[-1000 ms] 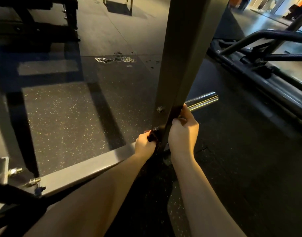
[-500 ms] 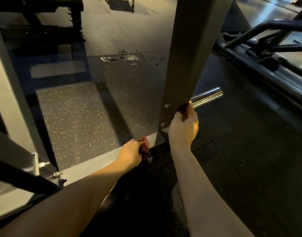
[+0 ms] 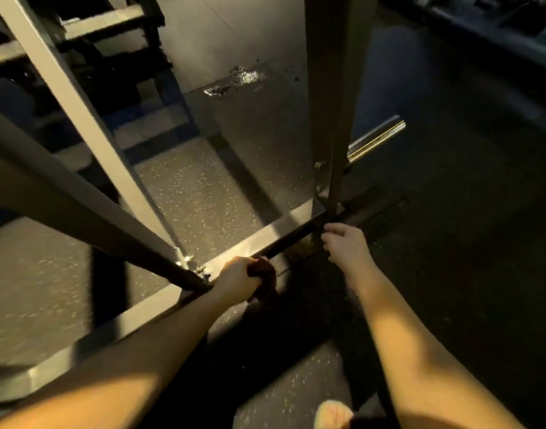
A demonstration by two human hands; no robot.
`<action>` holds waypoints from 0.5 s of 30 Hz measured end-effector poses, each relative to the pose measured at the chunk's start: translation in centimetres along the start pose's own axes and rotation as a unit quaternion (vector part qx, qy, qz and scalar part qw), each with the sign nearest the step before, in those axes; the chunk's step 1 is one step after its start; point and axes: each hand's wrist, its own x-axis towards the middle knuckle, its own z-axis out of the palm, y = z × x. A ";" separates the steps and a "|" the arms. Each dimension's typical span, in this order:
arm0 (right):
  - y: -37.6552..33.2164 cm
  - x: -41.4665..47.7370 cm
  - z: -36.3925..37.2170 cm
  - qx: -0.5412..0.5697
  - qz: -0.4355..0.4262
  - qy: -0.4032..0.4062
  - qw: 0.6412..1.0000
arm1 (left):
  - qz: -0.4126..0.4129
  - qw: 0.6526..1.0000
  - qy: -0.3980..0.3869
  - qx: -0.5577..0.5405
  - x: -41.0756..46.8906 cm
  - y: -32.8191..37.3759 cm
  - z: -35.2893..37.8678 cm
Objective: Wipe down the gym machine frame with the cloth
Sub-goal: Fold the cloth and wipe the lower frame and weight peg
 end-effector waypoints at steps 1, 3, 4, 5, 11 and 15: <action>0.4 -1.5 -0.6 0.011 0.009 -0.018 1.000 | 0.016 0.999 -0.011 -0.031 -2.3 1.4 -0.7; 0.5 -5.1 -1.6 0.035 0.014 -0.039 0.999 | 0.043 0.997 -0.014 -0.067 -6.9 4.6 -2.2; 0.4 -6.9 -1.9 0.043 0.018 -0.039 0.998 | 0.051 0.996 -0.017 -0.073 -8.9 6.4 -2.9; 0.0 -8.7 -2.2 0.057 0.030 -0.036 0.997 | 0.055 0.995 -0.025 -0.076 -10.8 8.1 -3.5; -5.2 -18.8 -6.0 0.133 0.183 -0.020 0.974 | 0.057 0.984 -0.066 -0.156 -22.4 17.2 -8.6; -9.6 -26.5 -8.5 0.154 0.186 -0.039 0.970 | 0.033 0.966 -0.119 -0.227 -29.1 21.1 -13.2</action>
